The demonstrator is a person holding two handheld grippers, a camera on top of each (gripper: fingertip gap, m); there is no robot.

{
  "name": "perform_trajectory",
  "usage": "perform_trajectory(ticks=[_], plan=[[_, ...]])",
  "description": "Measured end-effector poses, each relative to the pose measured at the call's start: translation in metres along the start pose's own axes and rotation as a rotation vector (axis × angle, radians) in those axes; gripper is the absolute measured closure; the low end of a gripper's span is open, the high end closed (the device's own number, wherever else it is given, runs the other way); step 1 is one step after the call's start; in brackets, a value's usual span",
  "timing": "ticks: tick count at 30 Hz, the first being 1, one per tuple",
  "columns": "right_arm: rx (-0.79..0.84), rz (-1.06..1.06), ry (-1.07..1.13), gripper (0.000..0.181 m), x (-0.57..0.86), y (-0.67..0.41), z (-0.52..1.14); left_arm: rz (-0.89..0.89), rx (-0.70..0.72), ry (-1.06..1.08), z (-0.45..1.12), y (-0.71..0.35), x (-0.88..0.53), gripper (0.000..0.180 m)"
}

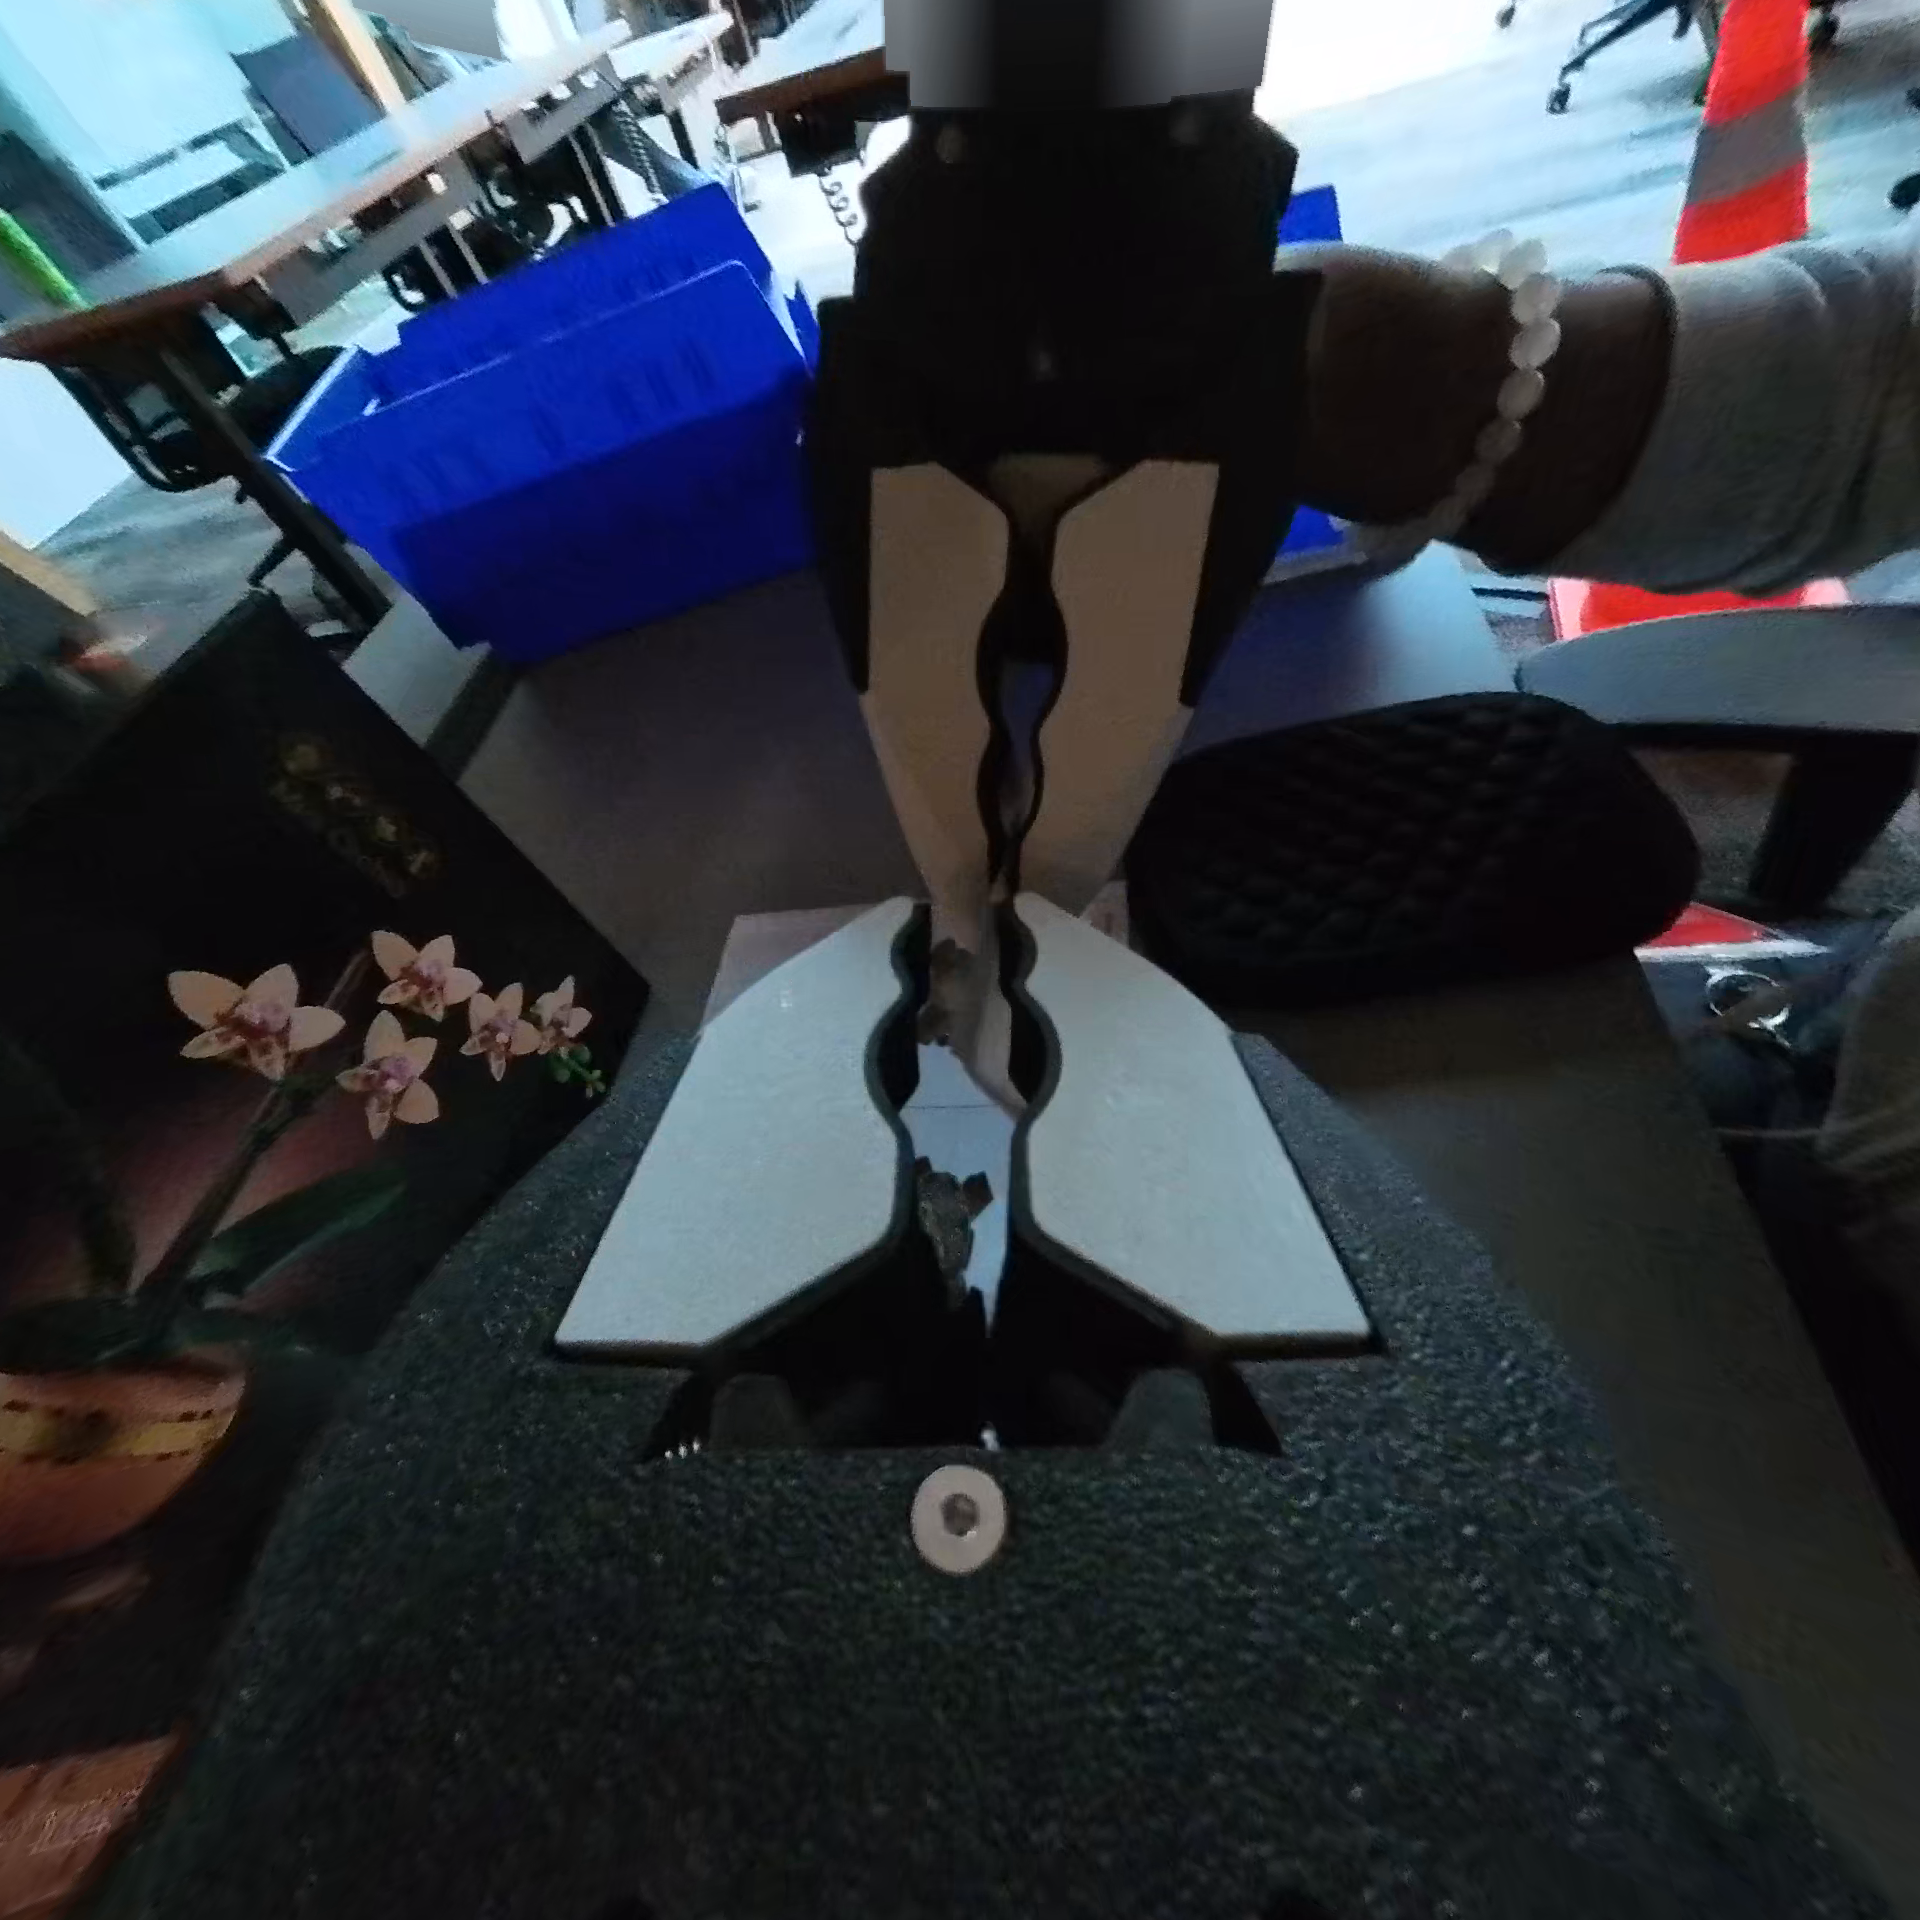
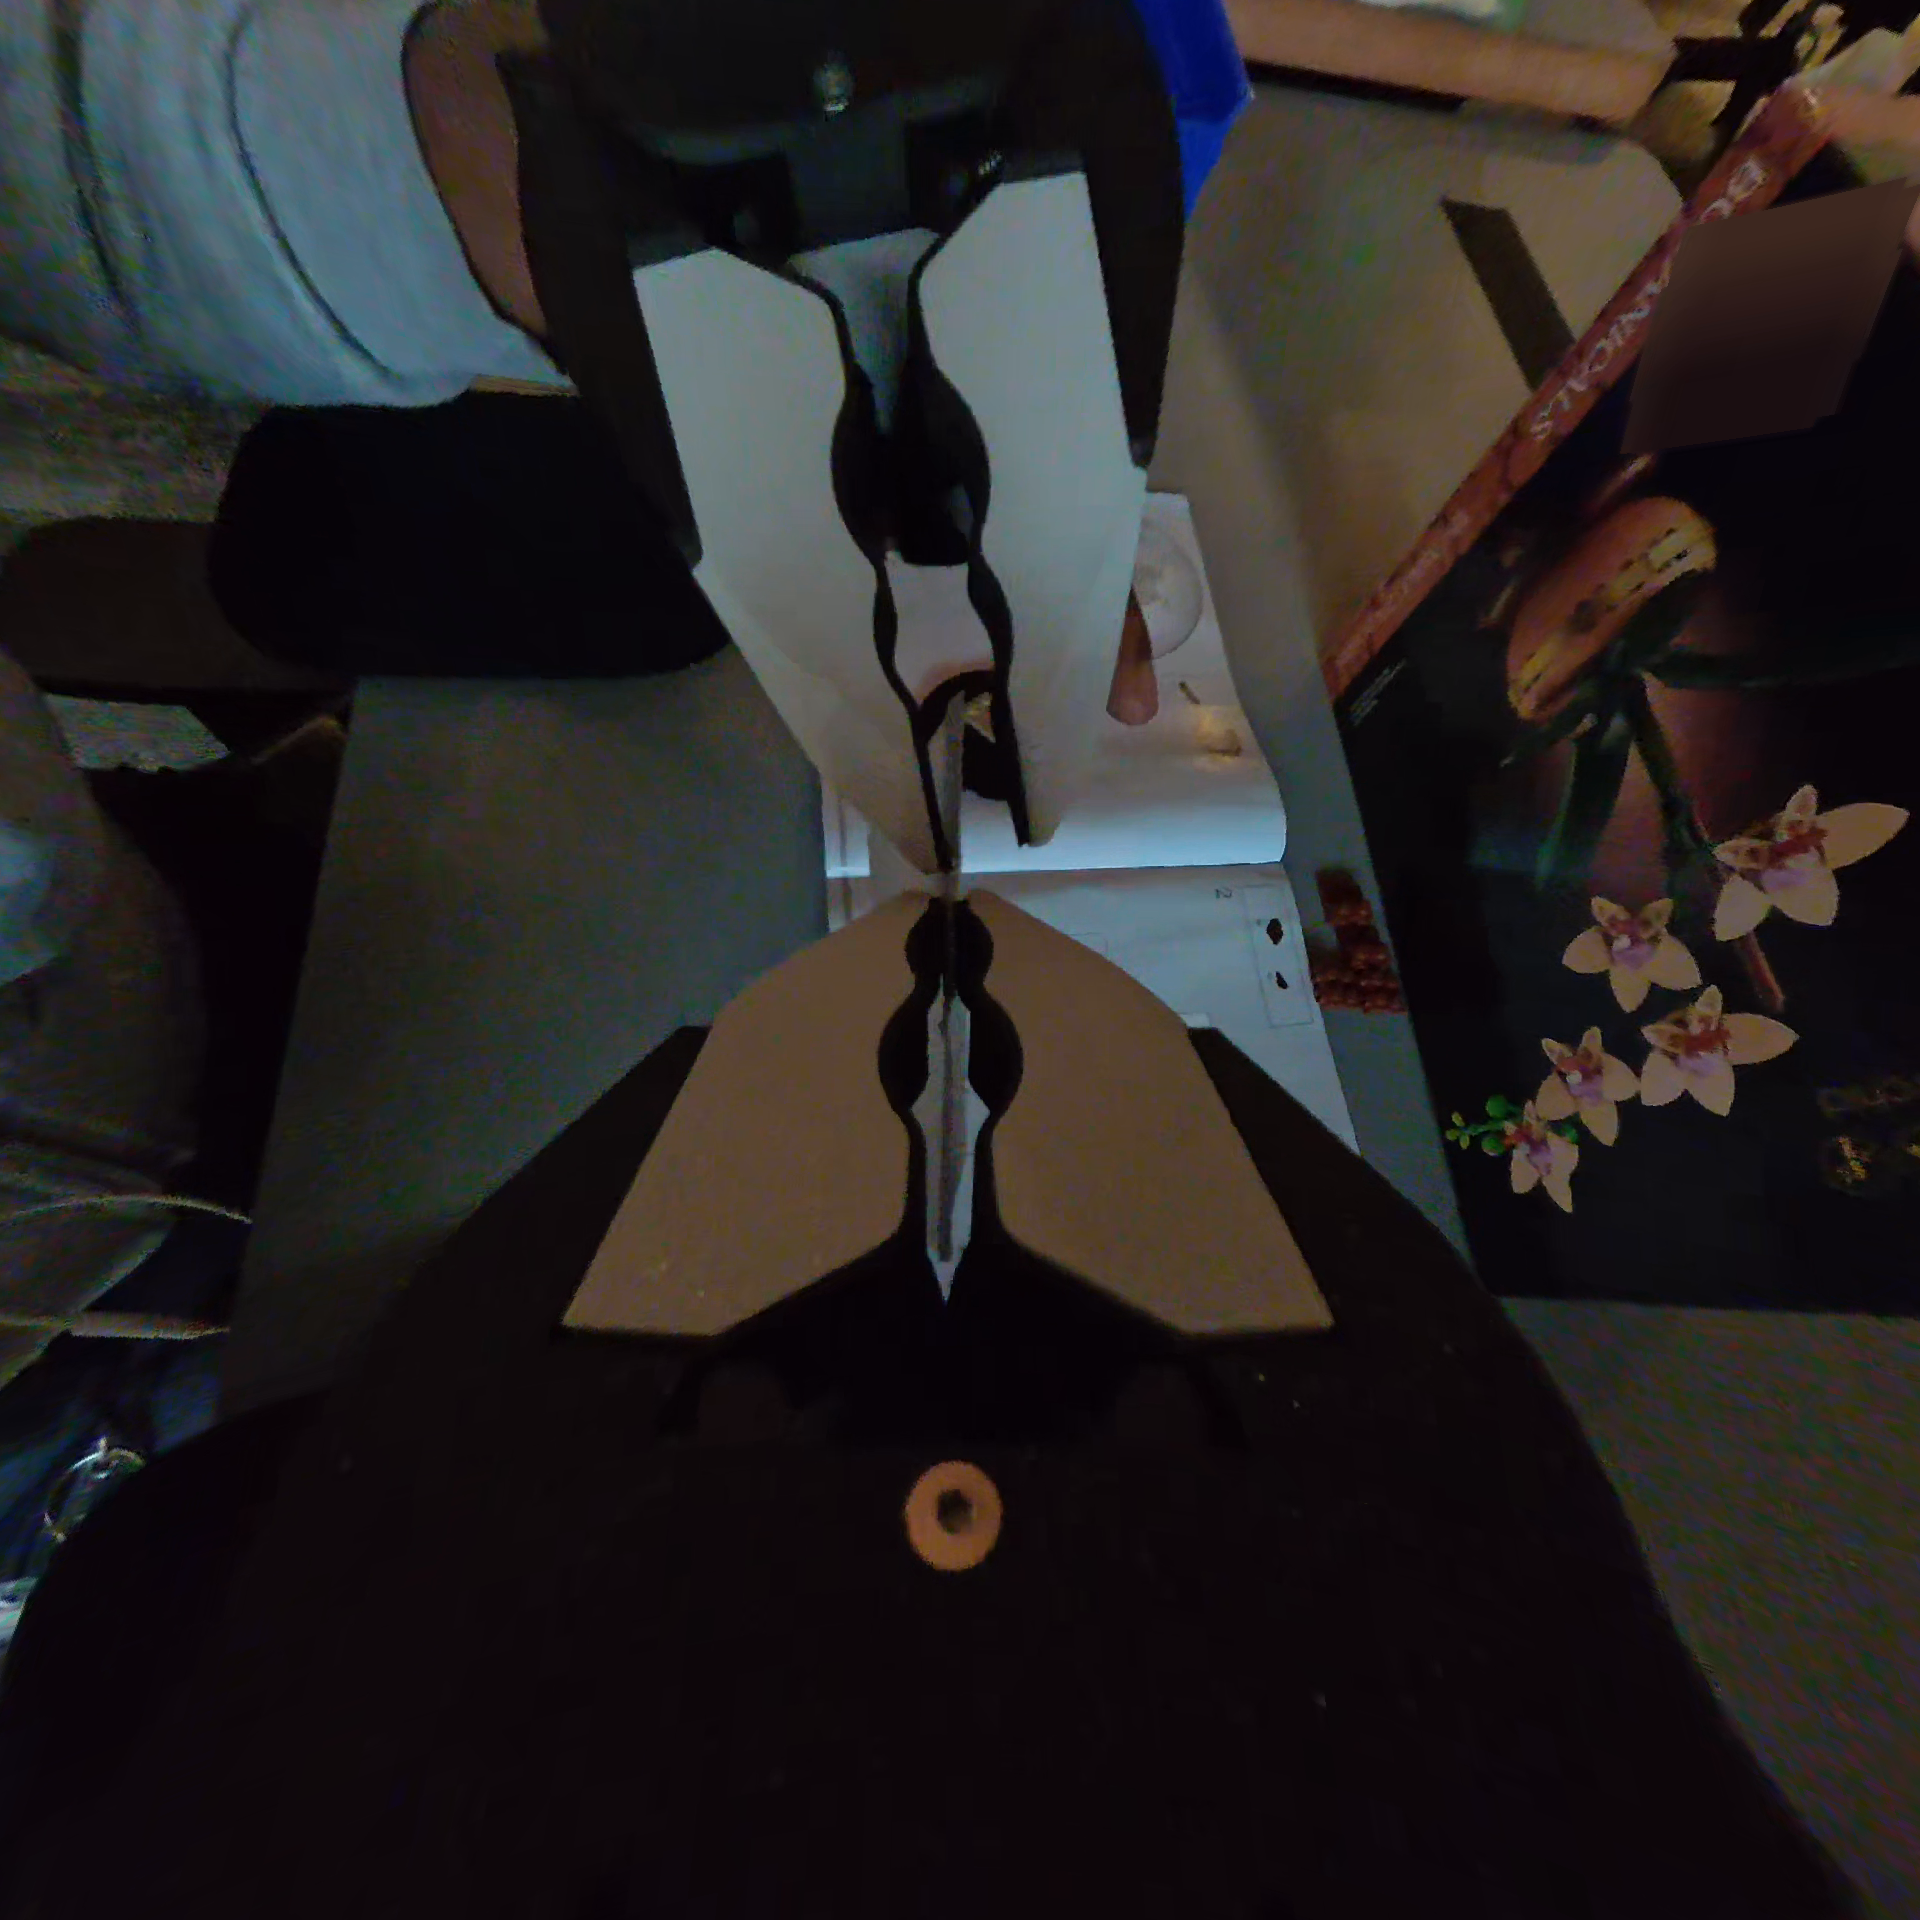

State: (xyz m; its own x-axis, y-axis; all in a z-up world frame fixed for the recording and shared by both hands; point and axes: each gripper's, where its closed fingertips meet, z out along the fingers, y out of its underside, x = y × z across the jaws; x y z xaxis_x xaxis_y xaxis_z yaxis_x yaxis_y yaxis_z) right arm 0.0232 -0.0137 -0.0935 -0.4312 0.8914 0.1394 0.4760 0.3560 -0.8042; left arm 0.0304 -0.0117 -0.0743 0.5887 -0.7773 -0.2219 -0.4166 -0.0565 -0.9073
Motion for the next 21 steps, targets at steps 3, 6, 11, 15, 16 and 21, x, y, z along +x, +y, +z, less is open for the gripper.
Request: perform_trajectory(ticks=[3,6,11,15,16,21], plan=[[-0.006,-0.021,-0.021,0.180,-0.004,0.000,-0.001,0.020,-0.075,0.023,0.002,0.007,0.002,0.150],[-0.008,-0.046,-0.026,0.181,-0.005,-0.001,-0.003,0.051,-0.117,0.090,0.005,0.010,0.012,0.162],[-0.023,-0.055,-0.022,0.180,-0.004,0.004,-0.010,0.065,-0.158,0.094,0.009,0.010,0.013,0.177],[-0.011,-0.054,0.017,0.177,0.001,0.003,-0.013,0.061,-0.162,0.079,0.009,0.010,0.009,0.180],[0.008,-0.048,0.033,0.173,0.004,0.000,-0.015,0.061,-0.171,0.074,0.009,0.011,0.007,0.180],[0.012,-0.101,0.047,0.176,0.004,-0.003,-0.012,0.054,-0.184,0.088,0.007,0.011,0.008,0.180]])
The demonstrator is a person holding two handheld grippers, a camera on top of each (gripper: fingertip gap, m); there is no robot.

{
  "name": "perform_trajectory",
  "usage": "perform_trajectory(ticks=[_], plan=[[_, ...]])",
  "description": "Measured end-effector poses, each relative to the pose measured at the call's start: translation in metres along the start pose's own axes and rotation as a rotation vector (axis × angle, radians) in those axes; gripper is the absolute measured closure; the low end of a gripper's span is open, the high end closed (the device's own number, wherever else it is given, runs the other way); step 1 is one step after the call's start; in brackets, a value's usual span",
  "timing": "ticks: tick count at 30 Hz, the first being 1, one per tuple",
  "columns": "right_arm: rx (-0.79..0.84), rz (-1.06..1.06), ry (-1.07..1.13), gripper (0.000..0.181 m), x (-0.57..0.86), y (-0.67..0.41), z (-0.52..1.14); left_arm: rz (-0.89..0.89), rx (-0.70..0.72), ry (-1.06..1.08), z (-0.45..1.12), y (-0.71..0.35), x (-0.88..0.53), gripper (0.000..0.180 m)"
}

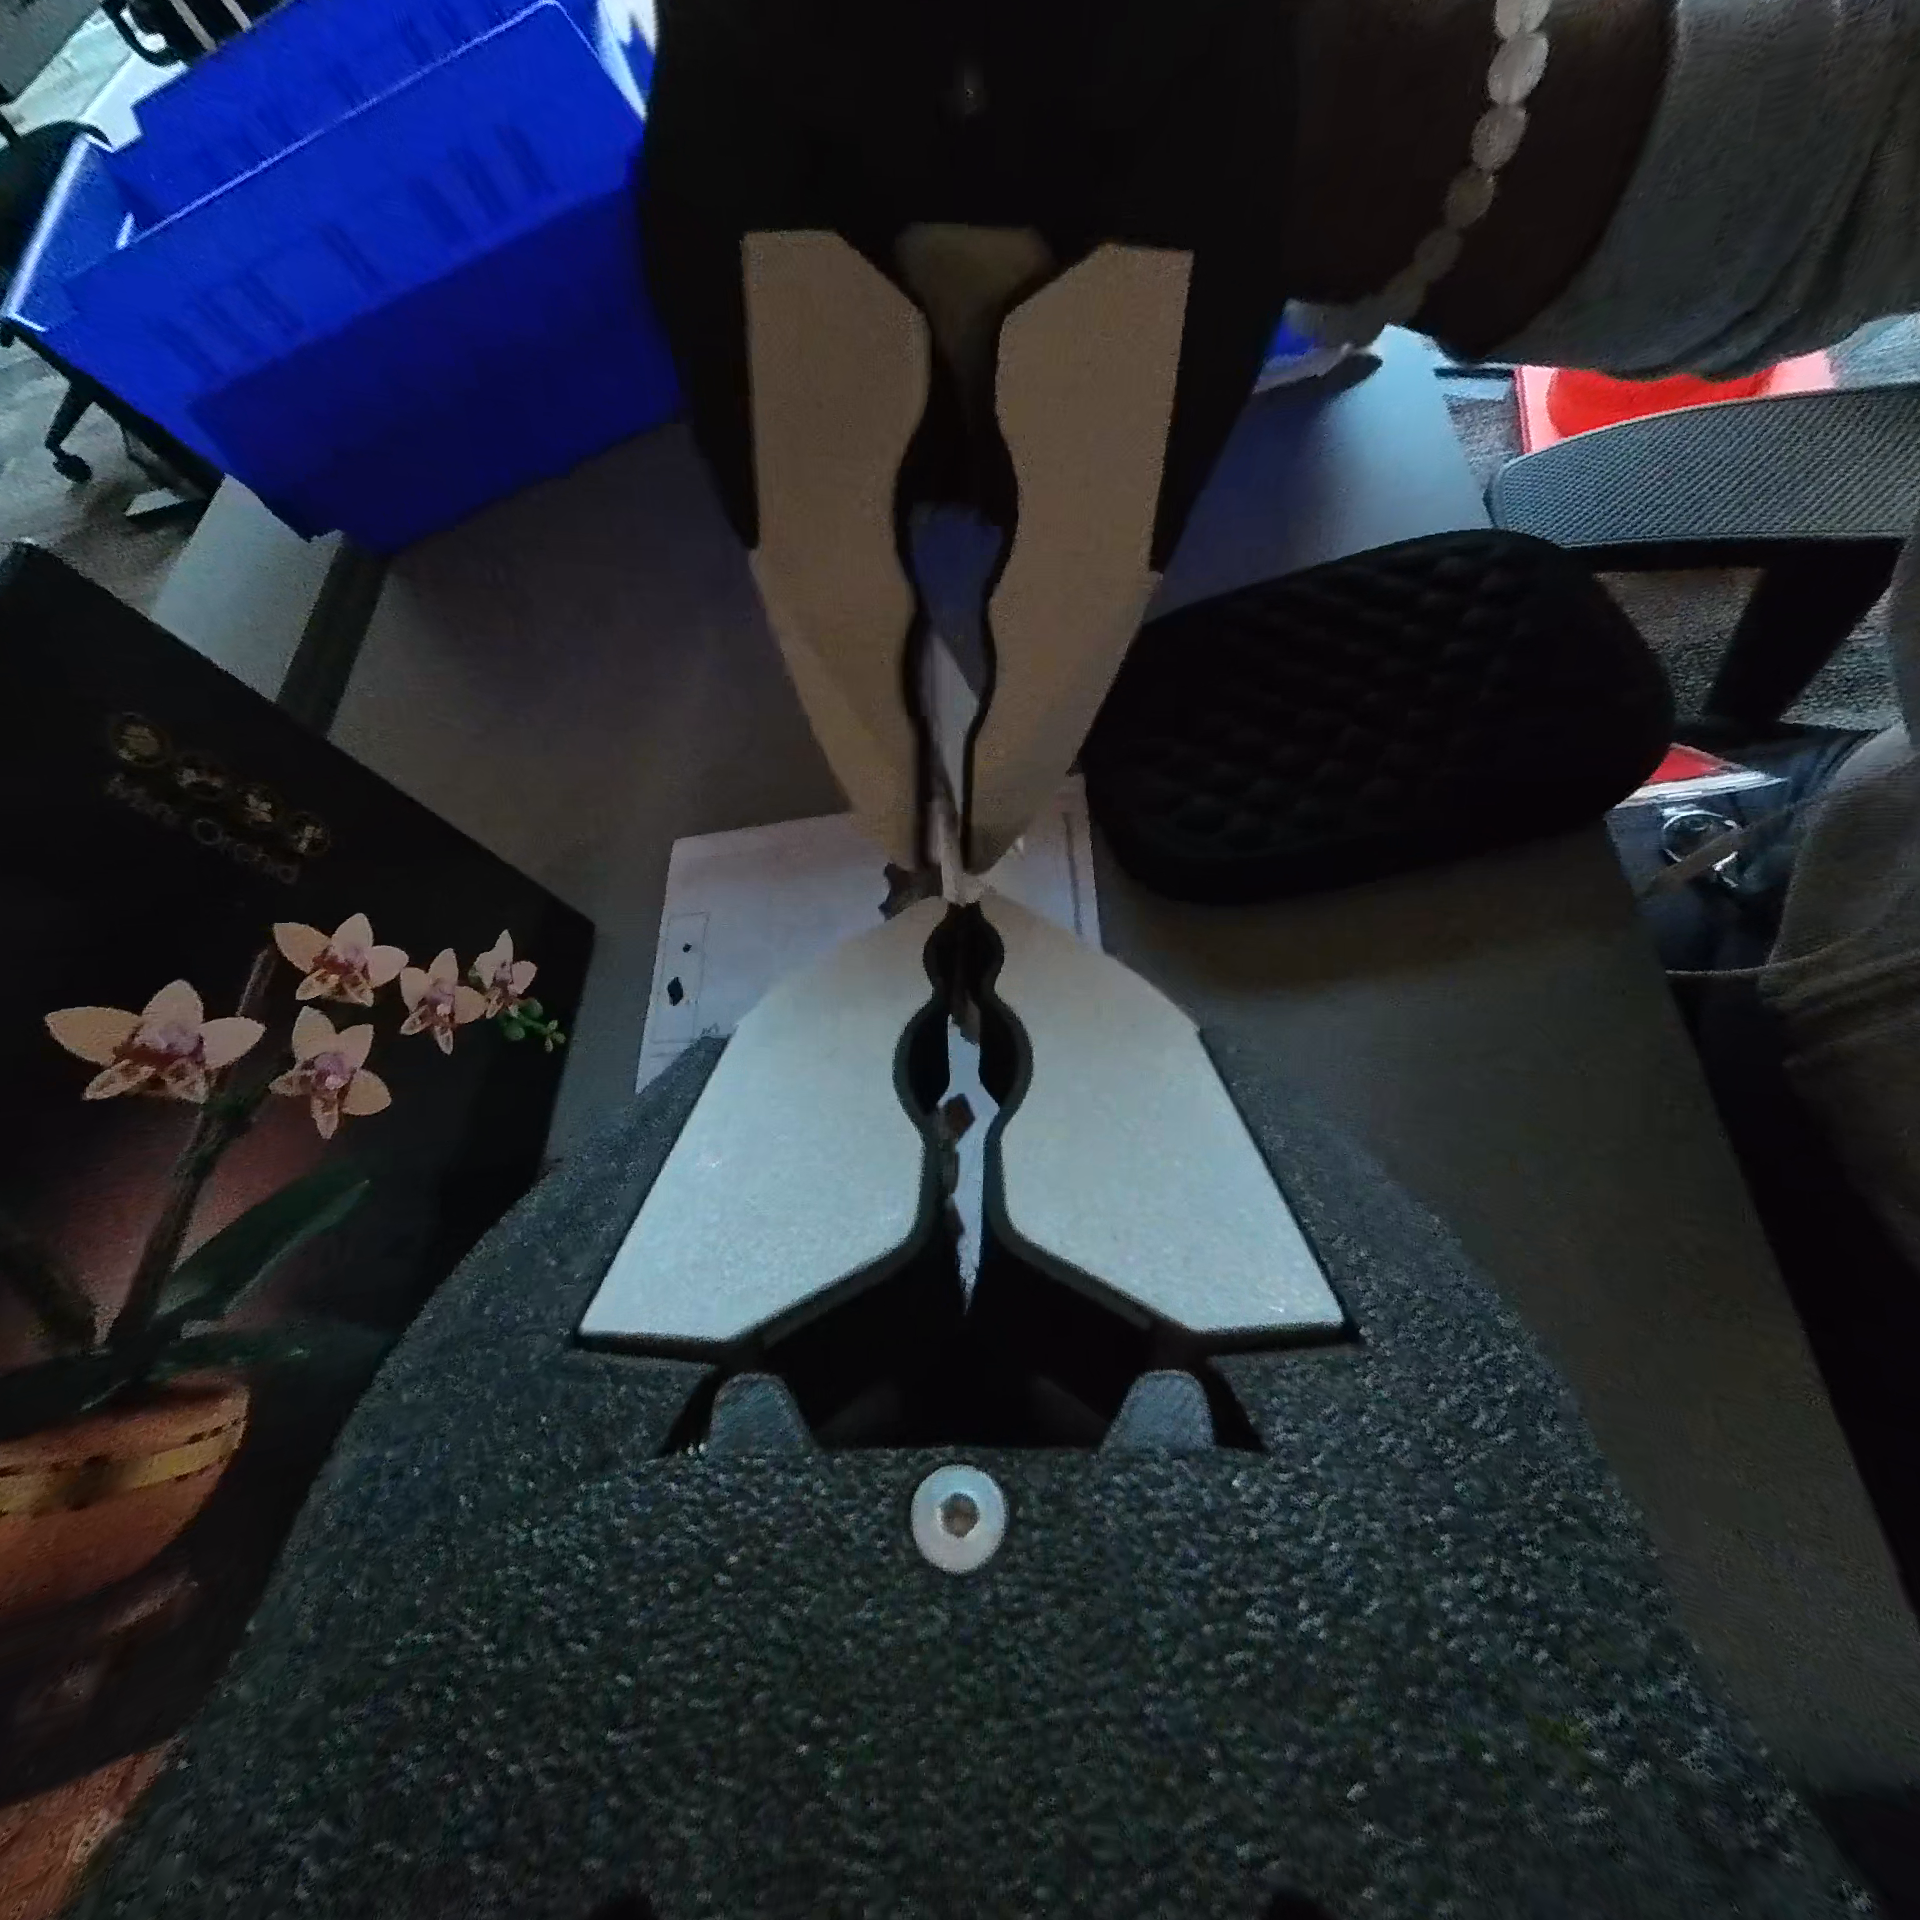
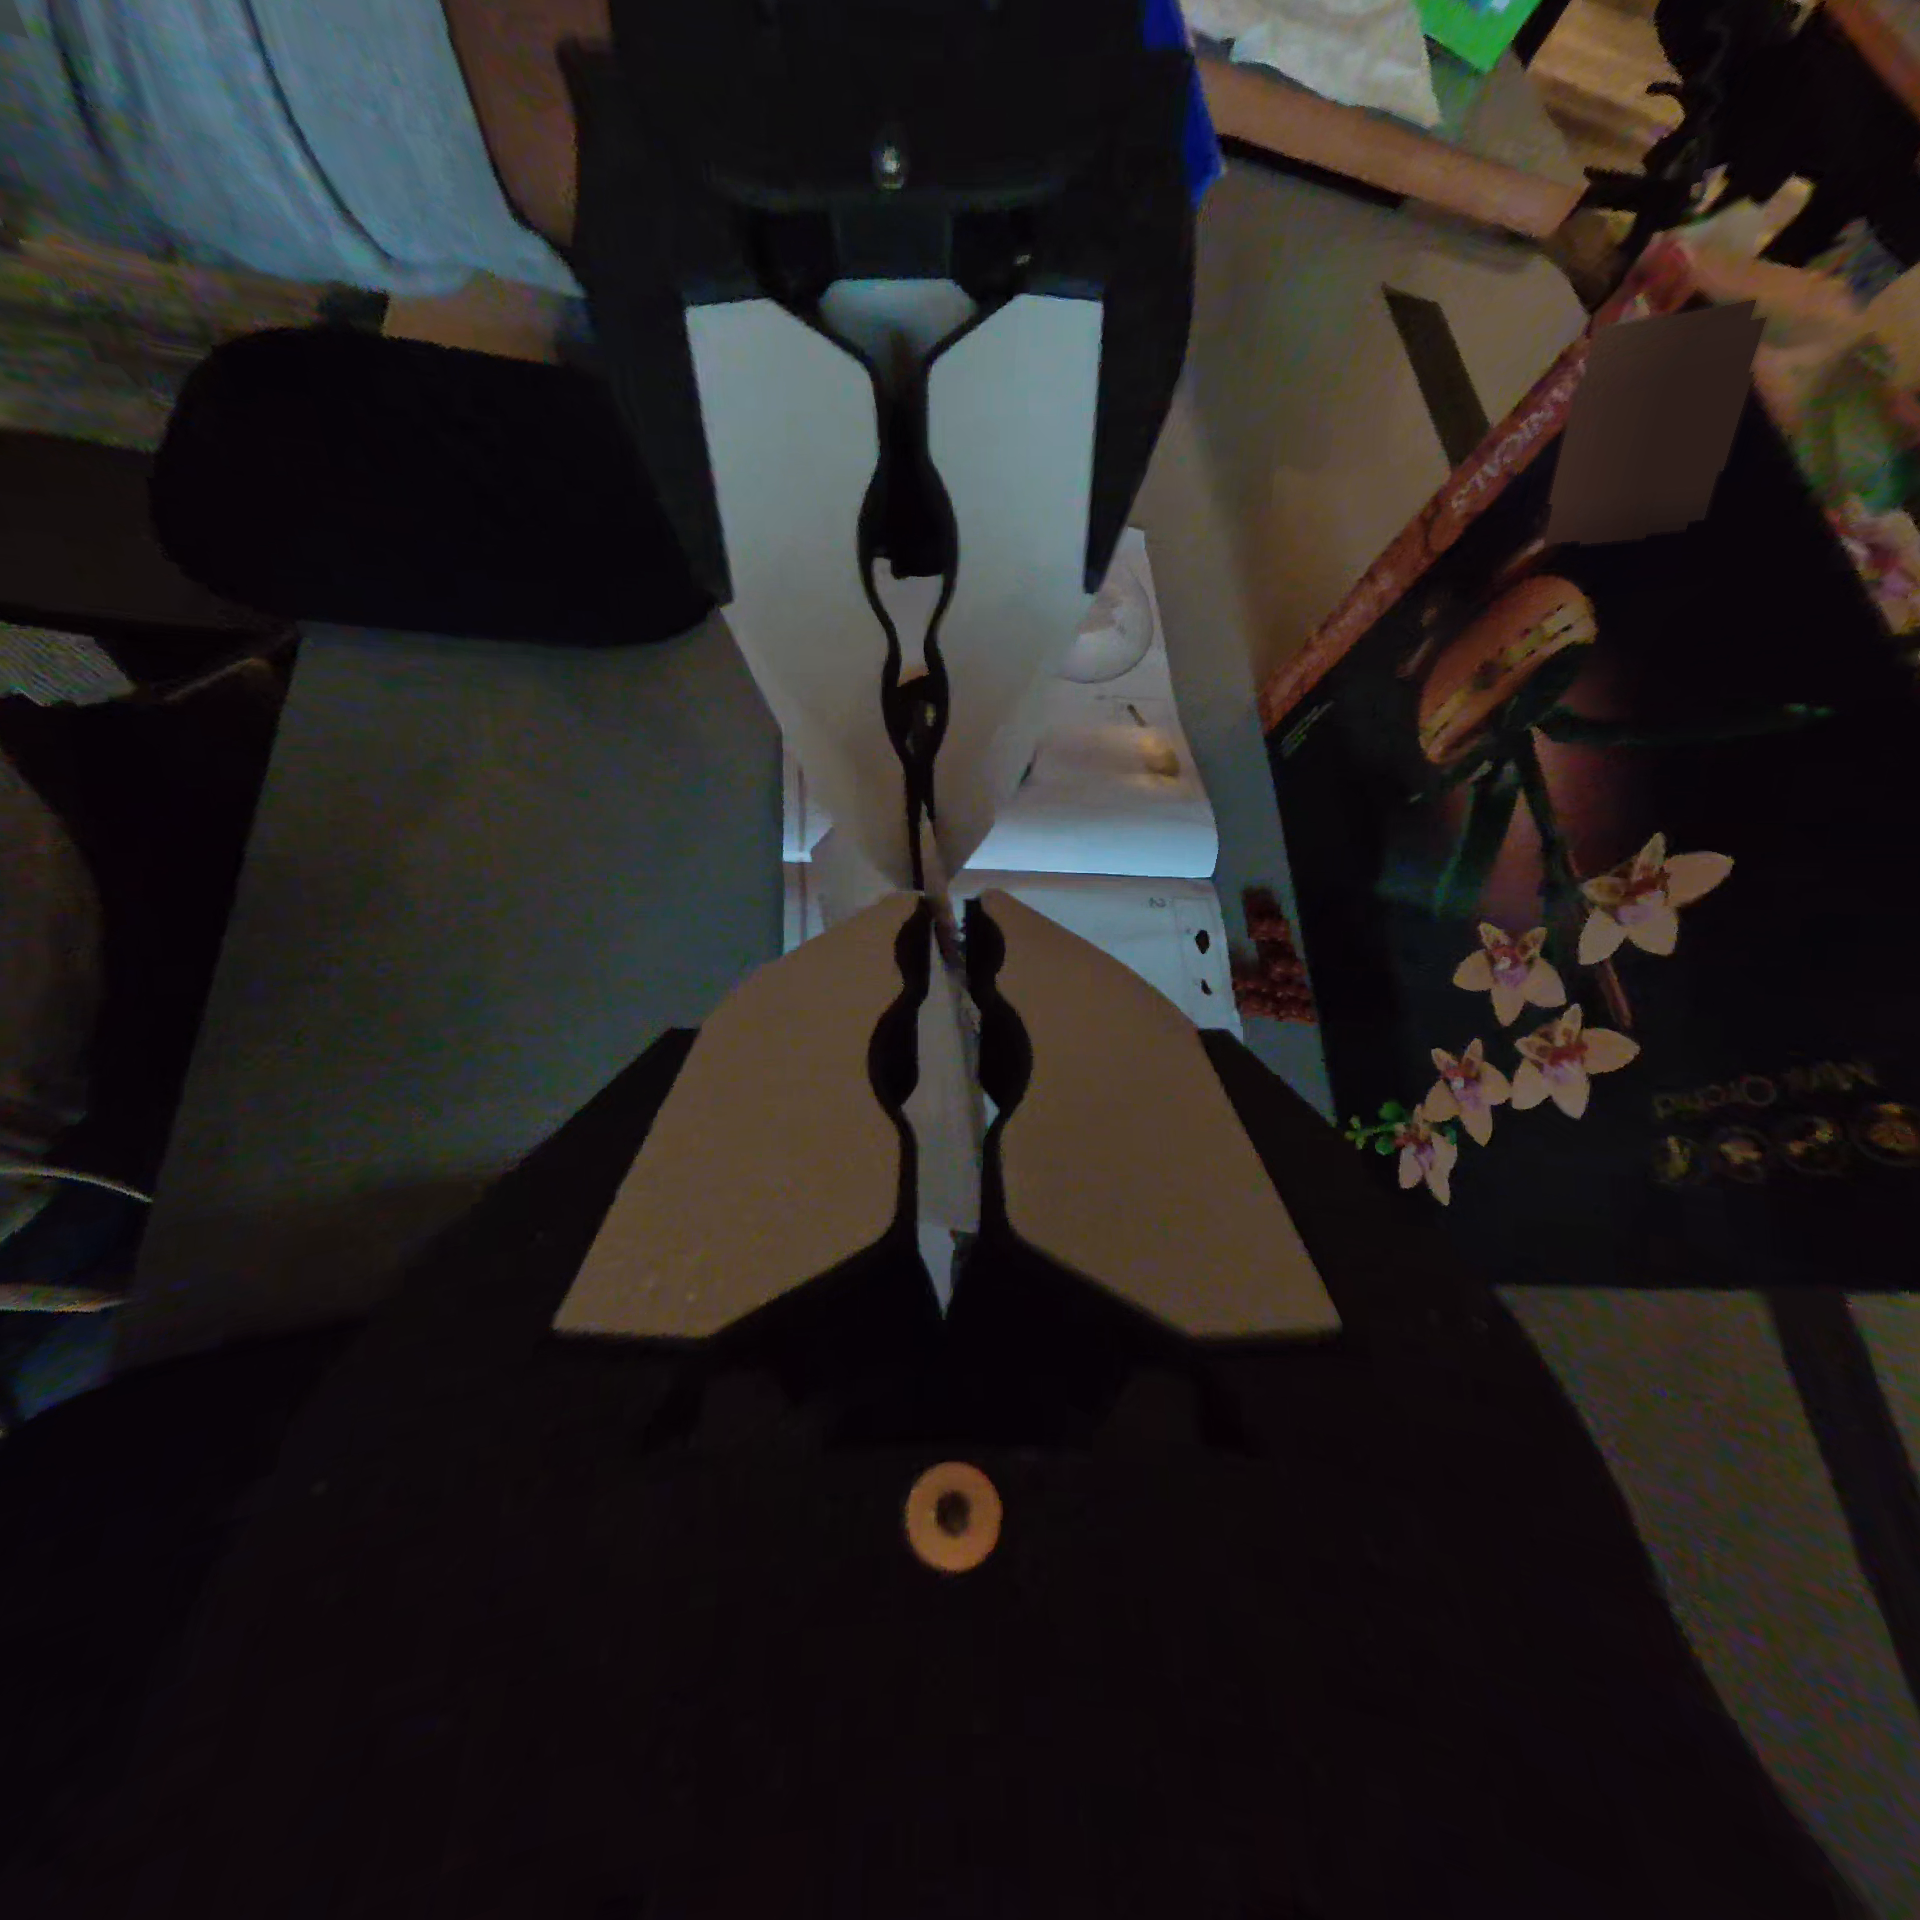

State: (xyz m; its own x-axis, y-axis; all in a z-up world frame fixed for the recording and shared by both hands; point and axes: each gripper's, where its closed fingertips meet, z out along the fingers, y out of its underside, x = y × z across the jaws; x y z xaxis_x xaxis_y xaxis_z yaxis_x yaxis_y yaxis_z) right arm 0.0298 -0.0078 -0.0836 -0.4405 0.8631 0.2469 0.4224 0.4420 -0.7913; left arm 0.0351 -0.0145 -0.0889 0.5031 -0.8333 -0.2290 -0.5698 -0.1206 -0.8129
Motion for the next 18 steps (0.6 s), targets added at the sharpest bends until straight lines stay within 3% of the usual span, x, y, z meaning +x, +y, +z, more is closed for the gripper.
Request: perform_trajectory(ticks=[6,12,18], plan=[[-0.002,-0.129,0.078,0.181,0.001,-0.006,0.004,-0.098,0.083,0.030,-0.008,-0.004,-0.005,0.178],[-0.028,-0.166,0.091,0.181,-0.001,-0.004,0.008,-0.036,0.046,0.006,-0.009,-0.002,-0.002,0.180],[0.004,-0.395,0.246,0.181,-0.005,-0.013,0.004,-0.297,0.135,0.176,-0.015,-0.007,0.003,0.180]])
